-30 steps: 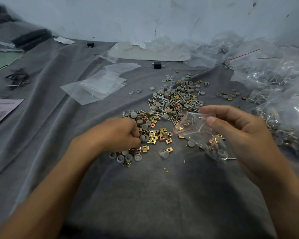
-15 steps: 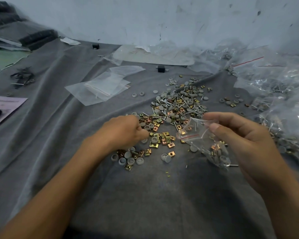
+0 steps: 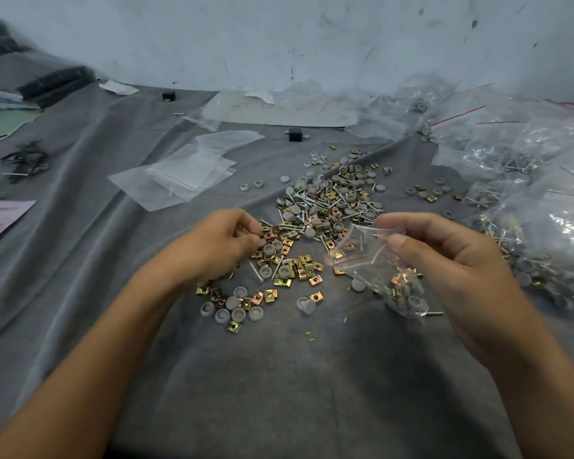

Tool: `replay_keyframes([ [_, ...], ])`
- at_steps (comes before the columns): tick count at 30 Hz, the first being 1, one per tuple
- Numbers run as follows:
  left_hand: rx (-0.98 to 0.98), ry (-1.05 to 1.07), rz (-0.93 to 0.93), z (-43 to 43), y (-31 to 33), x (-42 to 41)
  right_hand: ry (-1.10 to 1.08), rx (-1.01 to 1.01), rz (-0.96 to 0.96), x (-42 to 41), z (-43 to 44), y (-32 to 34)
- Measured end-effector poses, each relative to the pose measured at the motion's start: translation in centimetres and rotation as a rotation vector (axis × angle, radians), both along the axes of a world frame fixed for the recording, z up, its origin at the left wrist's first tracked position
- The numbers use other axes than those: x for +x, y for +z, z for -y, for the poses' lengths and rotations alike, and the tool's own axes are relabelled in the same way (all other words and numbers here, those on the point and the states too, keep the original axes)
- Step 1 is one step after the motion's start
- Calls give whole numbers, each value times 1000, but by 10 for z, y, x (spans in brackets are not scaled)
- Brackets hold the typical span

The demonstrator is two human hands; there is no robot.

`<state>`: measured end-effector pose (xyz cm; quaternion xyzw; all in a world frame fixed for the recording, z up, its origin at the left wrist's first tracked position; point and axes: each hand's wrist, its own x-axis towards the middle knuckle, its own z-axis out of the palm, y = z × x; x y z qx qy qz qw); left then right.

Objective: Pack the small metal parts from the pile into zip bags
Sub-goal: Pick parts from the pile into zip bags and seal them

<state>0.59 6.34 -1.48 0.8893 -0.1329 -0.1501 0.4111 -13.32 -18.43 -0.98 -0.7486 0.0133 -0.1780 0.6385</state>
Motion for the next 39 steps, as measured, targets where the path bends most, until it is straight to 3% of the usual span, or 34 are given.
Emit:
replay_keyframes([
  [4, -47, -3, 36, -5, 6, 1, -1, 3, -2, 0, 0, 1],
  [9, 515, -162, 144, -5, 6, -7, 5, 14, 0, -1, -3, 3],
  [12, 598, -149, 211, -2, 7, -13, 7, 13, -1, -1, -3, 3],
  [17, 538, -167, 162, -1, 5, -14, 8, 1, -8, 0, -2, 2],
  [20, 422, -143, 50, -2, 4, -12, 9, -7, -8, 0, -2, 1],
  [24, 232, -128, 40, 1, 2, -13, 8, -3, -4, -1, -2, 2],
  [27, -50, -109, 9, 7, 9, -19, 14, 3, -2, -2, -3, 3],
  [32, -701, -170, 88, 29, 36, -39, 33, -8, -17, 0, -6, 1],
  [35, -667, -220, 91, 48, 33, -49, 25, 3, -6, 0, -6, 2],
  [39, -272, -83, 456, 36, 23, -30, 0, 16, 25, -1, 0, 4],
])
